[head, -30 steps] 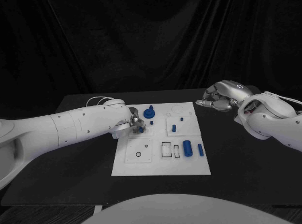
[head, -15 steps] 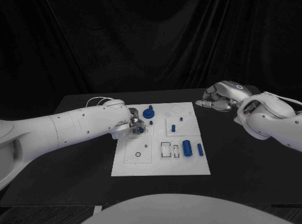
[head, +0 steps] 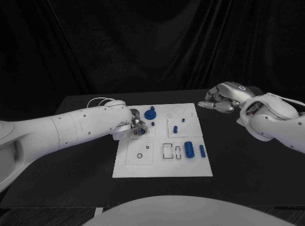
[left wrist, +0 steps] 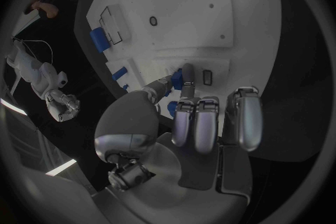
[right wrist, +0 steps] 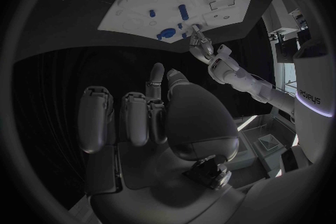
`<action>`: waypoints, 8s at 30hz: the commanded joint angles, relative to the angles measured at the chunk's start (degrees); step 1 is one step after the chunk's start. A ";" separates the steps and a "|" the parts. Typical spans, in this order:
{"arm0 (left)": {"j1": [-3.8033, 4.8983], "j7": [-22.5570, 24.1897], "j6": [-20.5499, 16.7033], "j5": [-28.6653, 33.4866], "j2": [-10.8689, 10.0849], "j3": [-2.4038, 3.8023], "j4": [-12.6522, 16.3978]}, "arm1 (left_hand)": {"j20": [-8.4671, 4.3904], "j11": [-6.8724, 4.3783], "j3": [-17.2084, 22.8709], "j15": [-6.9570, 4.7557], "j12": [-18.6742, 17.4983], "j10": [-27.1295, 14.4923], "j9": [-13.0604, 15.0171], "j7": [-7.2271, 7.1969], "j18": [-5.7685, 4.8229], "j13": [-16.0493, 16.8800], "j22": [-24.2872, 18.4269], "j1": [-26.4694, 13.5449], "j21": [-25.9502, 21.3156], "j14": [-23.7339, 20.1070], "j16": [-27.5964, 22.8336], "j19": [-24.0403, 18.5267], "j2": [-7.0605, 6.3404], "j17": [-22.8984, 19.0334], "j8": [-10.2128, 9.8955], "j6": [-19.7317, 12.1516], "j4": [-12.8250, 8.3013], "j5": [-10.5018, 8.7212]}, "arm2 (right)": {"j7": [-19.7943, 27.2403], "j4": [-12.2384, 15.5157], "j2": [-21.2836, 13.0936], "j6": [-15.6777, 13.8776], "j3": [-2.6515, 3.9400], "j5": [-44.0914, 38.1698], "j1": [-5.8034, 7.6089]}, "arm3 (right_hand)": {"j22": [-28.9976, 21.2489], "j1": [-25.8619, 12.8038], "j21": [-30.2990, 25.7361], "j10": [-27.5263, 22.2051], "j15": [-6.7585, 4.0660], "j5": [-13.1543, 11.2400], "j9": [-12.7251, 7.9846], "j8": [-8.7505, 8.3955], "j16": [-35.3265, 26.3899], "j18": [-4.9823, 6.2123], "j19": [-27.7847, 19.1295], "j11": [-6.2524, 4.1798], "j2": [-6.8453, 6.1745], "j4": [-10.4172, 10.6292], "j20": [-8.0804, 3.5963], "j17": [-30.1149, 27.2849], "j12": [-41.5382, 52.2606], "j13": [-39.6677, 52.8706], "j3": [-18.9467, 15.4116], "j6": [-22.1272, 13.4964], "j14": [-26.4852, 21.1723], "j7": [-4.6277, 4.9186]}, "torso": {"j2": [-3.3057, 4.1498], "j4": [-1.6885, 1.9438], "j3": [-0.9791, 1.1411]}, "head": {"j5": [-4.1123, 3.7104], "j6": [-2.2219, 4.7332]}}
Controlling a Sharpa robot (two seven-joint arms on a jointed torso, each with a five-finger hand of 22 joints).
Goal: Assemble the parts on the task board
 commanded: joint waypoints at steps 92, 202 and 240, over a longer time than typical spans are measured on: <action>4.42 0.87 -1.64 -0.85 -6.86 -0.62 5.96 | -0.15 -0.04 -30.90 -0.02 0.20 6.07 20.53 -1.57 0.02 15.09 9.87 -4.81 -0.58 6.16 0.15 1.43 -0.88 15.10 7.18 -6.40 15.87 -11.99 | -1.10 -0.10 -0.31 0.62 0.06 -0.13 -0.58 | 11.45 -2.27 -0.44 6.00 0.44 -0.04 0.68 -1.06 -0.15 0.42 1.79 0.52 0.49 0.28 0.20 3.86 0.20 15.09 -0.41 -0.13 3.95 0.40 | 0.01 0.02 -0.01 | 1.14 0.00; 2.50 10.26 8.87 -5.67 5.82 -0.62 -20.46 | 2.06 2.19 -31.42 2.29 0.20 6.07 15.65 0.68 0.53 15.09 10.92 13.23 -3.36 6.16 0.15 -0.70 5.19 15.10 -1.45 -8.82 11.13 -2.27 | -1.15 0.56 -0.87 2.60 0.06 0.26 -1.66 | 11.42 -2.35 -0.73 6.00 0.66 0.35 -0.14 -3.54 -0.27 0.46 1.79 0.83 0.79 0.10 0.37 3.48 0.20 15.09 -0.16 -0.63 3.91 0.78 | 0.36 0.05 -0.20 | 1.02 0.00; 2.19 10.87 9.99 -5.66 6.76 -0.61 -21.60 | 1.83 1.80 -24.74 2.04 0.20 6.07 14.73 0.15 0.83 15.09 10.55 17.38 -4.72 6.16 0.15 -1.76 5.69 15.10 -2.53 -8.37 7.39 1.75 | -1.68 0.63 -1.09 2.68 0.06 0.27 -1.66 | 11.38 -2.31 -0.86 6.00 0.70 0.18 -0.27 -3.77 -0.34 0.49 1.76 0.85 0.98 0.09 0.41 3.37 0.20 15.09 -0.05 -0.38 3.89 0.79 | 0.36 0.03 -0.22 | 0.83 0.00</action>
